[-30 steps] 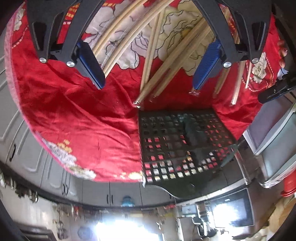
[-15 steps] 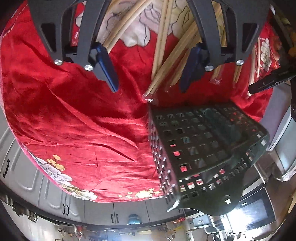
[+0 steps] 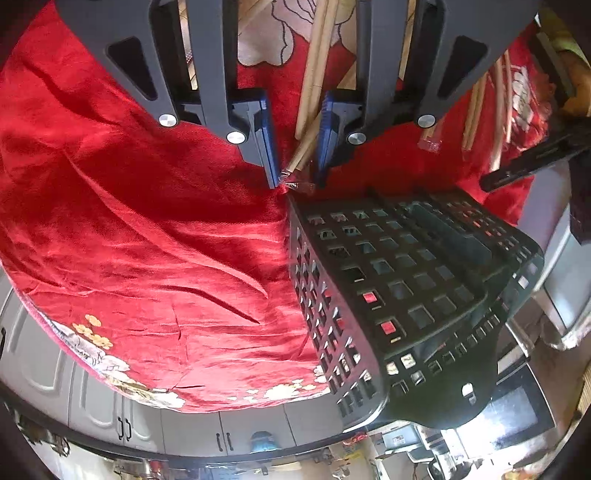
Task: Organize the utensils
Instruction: 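Lower the left tool and close it on a wrapped chopstick while the right tool grasps another, then lift both held chopsticks and lower them upright into the black caddy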
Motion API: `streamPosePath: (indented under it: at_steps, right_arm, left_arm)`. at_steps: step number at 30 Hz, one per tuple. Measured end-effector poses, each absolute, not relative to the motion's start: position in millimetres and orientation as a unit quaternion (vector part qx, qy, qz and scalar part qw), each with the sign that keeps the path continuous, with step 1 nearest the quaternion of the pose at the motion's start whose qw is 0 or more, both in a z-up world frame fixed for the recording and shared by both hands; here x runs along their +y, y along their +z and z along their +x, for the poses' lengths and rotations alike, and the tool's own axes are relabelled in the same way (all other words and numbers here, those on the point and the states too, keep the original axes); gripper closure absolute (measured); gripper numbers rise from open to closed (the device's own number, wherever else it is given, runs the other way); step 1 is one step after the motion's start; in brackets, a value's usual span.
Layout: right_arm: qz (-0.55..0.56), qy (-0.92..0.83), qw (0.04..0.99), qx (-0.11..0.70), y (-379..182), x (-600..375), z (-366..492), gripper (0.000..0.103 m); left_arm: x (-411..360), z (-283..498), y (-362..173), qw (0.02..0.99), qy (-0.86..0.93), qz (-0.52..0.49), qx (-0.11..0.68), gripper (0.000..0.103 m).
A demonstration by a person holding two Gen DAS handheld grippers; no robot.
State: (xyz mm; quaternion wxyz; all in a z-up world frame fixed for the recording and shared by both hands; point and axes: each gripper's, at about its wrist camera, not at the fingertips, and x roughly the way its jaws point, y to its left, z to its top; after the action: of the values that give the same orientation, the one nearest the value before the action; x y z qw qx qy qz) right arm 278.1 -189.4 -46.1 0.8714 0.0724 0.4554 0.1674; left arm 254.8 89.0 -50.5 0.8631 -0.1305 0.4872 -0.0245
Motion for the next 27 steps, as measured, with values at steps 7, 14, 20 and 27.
streamPosePath:
  at_steps: [7,14,20,27]
  right_arm:
    - [0.095,0.180,0.877,0.435,-34.4,-200.0,277.8,0.091]
    - [0.114,0.196,0.883,0.412,-18.9,-208.9,263.4,0.094]
    - [0.120,0.220,0.894,0.371,9.3,-213.6,244.2,0.096]
    - [0.101,0.250,0.907,0.324,50.2,-205.4,218.2,0.097]
  left_arm:
    - [93.3,251.7,-45.7,0.863,-0.041,-0.142,0.482,0.090]
    - [86.9,237.2,-17.9,0.880,-0.076,-0.152,0.445,0.096]
    - [73.3,221.6,10.8,0.894,-0.105,-0.142,0.412,0.096]
    - [57.3,206.0,49.2,0.908,-0.141,-0.137,0.370,0.096]
